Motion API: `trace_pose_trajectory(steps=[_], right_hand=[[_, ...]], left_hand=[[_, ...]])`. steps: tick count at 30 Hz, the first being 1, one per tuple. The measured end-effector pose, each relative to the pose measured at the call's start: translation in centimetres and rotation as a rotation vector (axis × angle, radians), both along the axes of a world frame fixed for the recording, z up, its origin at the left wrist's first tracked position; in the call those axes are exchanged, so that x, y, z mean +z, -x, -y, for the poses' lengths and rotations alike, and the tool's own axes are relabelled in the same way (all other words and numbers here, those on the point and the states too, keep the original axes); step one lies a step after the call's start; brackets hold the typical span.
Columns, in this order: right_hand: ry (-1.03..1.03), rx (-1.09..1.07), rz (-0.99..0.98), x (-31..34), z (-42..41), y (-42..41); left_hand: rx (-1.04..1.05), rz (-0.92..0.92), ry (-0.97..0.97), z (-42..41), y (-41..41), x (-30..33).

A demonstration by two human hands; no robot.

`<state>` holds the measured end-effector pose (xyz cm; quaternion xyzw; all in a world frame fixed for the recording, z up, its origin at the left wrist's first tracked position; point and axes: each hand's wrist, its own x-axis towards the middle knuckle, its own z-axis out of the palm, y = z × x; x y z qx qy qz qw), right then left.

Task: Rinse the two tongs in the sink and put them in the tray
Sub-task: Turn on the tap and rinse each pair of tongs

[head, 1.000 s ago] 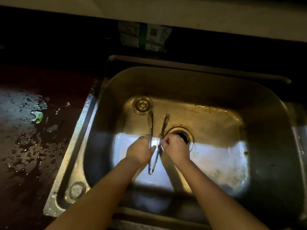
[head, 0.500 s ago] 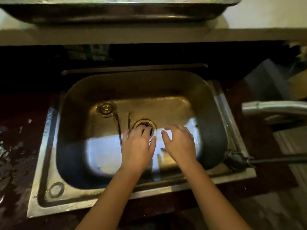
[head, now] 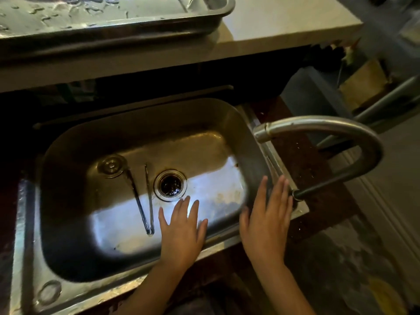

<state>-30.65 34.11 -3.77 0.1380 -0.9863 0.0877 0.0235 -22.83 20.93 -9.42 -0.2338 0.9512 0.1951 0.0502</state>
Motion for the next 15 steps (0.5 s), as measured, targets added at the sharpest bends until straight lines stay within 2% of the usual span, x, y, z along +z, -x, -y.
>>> trace_pose_trajectory(steps=[15], right_hand=[[-0.060,0.023,0.063,-0.6,0.2,3.7]], left_hand=[[-0.003,0.049,-0.003,0.2,-0.2,-0.2]])
